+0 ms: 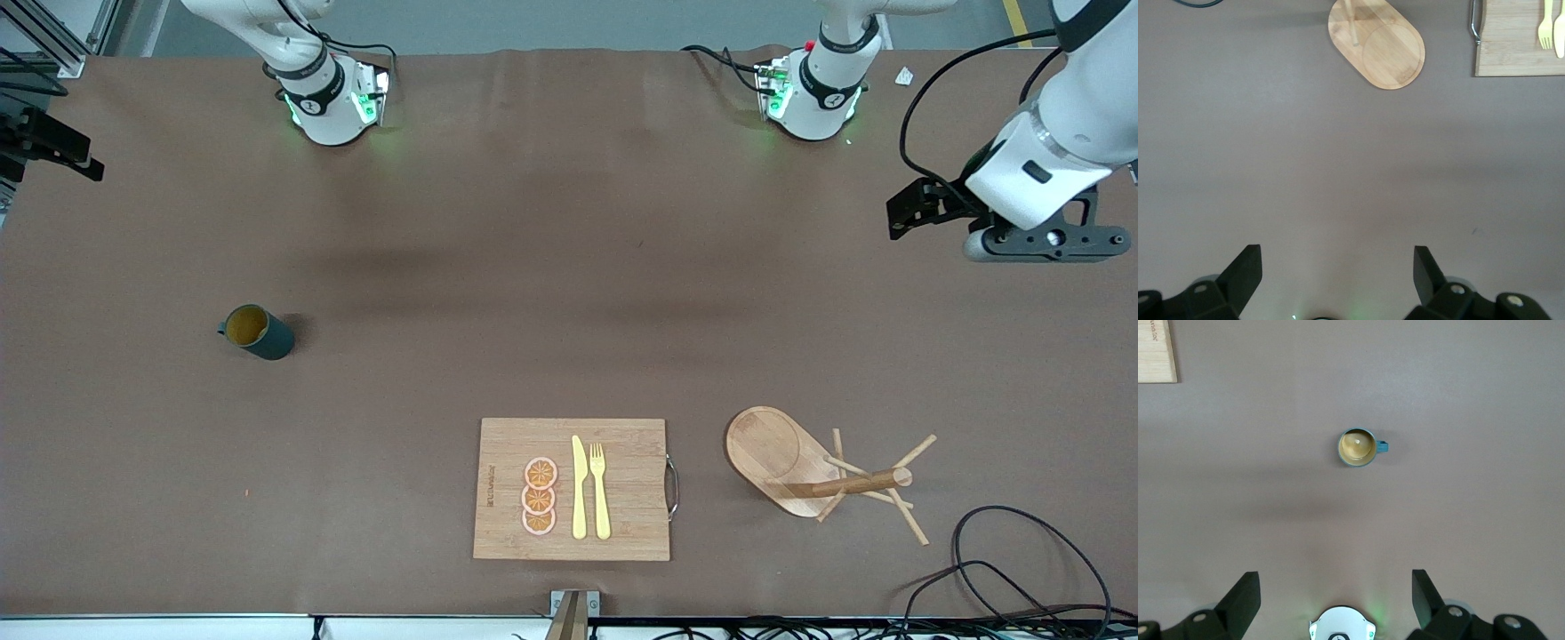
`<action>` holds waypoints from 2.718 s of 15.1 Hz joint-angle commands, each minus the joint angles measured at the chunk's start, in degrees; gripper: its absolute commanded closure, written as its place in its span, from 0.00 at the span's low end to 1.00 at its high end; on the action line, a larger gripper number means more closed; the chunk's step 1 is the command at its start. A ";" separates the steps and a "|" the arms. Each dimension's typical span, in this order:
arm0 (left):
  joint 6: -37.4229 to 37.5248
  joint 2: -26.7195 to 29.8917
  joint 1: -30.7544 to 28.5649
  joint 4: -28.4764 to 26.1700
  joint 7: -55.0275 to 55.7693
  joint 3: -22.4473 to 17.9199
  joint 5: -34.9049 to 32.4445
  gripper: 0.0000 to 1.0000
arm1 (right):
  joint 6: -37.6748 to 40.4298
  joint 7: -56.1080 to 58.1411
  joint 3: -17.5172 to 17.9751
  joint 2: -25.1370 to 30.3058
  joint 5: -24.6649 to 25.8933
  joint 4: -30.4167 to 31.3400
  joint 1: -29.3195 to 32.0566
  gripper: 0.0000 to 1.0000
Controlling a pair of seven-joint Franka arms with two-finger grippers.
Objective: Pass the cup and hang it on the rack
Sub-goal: 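Move the right gripper down to the teal mug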
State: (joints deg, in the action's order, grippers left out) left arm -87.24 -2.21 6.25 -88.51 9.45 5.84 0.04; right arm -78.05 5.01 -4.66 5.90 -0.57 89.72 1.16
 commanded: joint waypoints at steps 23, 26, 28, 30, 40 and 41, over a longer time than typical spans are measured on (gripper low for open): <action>-8.03 -7.19 1.66 1.41 7.17 1.37 -0.04 0.00 | -8.49 3.22 0.97 -15.91 -0.92 -0.26 1.22 0.00; -10.92 -8.43 2.36 1.41 7.17 1.63 -0.13 0.00 | -15.08 11.59 1.06 -18.11 -1.27 4.03 1.04 0.00; -11.55 -9.22 2.89 1.41 7.17 1.63 -0.13 0.00 | -20.27 14.05 0.97 -17.94 -1.27 9.57 1.22 0.00; -11.55 -9.31 3.24 1.33 7.17 1.63 -0.13 0.00 | -26.06 18.53 0.97 -17.77 -1.27 13.79 1.57 0.00; -12.60 -11.42 7.11 1.24 13.75 1.89 -0.22 0.00 | -54.57 40.69 0.97 -19.95 -1.27 32.61 4.03 0.01; -12.78 -11.68 7.72 1.15 14.28 1.89 -0.22 0.00 | -54.92 40.96 0.97 -20.74 -1.27 32.71 4.12 0.01</action>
State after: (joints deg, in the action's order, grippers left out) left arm -99.38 -12.94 13.22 -88.30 22.22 7.70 0.04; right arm -131.29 43.57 -4.33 -14.65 -1.09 120.58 4.50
